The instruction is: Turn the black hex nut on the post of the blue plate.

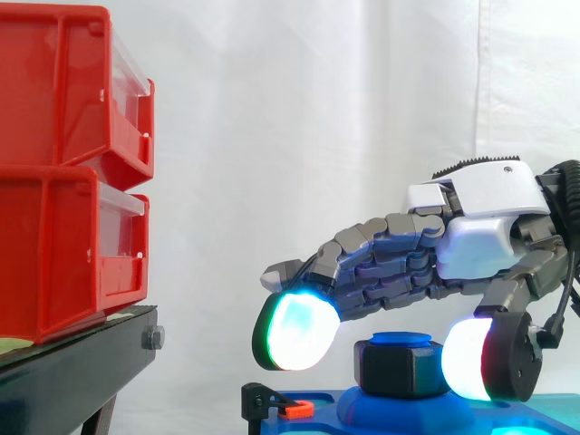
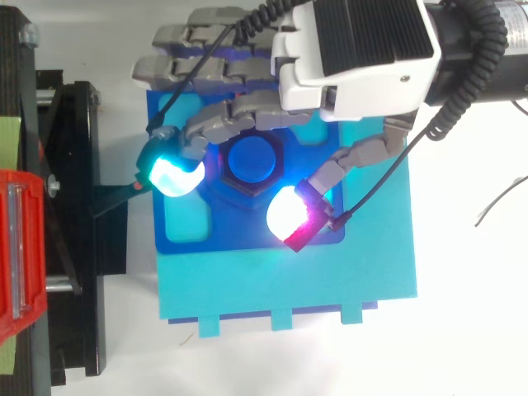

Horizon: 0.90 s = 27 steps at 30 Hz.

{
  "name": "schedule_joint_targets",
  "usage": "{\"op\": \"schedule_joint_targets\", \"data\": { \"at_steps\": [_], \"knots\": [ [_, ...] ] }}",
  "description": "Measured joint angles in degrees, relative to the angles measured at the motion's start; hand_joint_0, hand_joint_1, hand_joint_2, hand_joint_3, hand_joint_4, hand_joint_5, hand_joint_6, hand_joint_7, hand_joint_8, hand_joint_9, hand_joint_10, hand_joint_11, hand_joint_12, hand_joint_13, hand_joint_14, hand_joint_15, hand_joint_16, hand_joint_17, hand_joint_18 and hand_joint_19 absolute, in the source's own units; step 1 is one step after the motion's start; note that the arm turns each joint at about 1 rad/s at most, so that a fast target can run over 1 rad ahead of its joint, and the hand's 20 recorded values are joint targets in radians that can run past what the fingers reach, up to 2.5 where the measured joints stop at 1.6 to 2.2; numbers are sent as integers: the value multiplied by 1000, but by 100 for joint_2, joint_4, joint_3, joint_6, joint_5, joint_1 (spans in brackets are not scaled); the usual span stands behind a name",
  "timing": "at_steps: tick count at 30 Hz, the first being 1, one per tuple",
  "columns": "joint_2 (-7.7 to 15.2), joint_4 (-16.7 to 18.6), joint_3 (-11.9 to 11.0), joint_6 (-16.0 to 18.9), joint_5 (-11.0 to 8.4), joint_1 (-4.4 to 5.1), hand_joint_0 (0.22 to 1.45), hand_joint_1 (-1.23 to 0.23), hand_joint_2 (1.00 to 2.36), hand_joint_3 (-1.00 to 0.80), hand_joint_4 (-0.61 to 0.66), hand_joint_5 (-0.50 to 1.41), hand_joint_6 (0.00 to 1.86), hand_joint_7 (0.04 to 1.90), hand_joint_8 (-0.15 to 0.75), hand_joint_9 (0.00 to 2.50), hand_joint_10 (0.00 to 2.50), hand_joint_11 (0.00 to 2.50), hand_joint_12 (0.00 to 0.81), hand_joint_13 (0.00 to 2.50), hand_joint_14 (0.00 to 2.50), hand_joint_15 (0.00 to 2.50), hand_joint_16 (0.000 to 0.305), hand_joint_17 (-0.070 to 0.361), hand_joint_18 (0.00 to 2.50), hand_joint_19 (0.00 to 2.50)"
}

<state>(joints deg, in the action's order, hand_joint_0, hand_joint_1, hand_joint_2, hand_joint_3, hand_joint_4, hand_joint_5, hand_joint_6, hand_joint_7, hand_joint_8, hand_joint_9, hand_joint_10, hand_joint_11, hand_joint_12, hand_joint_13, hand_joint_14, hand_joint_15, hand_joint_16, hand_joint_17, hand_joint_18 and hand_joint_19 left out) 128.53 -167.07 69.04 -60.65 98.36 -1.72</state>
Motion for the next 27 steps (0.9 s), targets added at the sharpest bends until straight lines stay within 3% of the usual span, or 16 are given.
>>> {"op": "schedule_joint_targets", "data": {
  "at_steps": [8,15,27],
  "knots": [
    [5,35,27,-87,-1,-19,420,-937,1000,-500,-107,-300,501,625,93,0,0,0,293,0,0,0,45,102,0,0],
    [1,326,250,-97,-1,-21,428,-945,1000,-500,-98,-300,501,633,94,0,0,0,293,0,0,0,45,101,0,0],
    [3,404,309,-103,-1,-27,453,-889,1000,-500,43,-300,502,702,110,0,0,0,288,0,0,0,43,97,0,0]
  ]
}}
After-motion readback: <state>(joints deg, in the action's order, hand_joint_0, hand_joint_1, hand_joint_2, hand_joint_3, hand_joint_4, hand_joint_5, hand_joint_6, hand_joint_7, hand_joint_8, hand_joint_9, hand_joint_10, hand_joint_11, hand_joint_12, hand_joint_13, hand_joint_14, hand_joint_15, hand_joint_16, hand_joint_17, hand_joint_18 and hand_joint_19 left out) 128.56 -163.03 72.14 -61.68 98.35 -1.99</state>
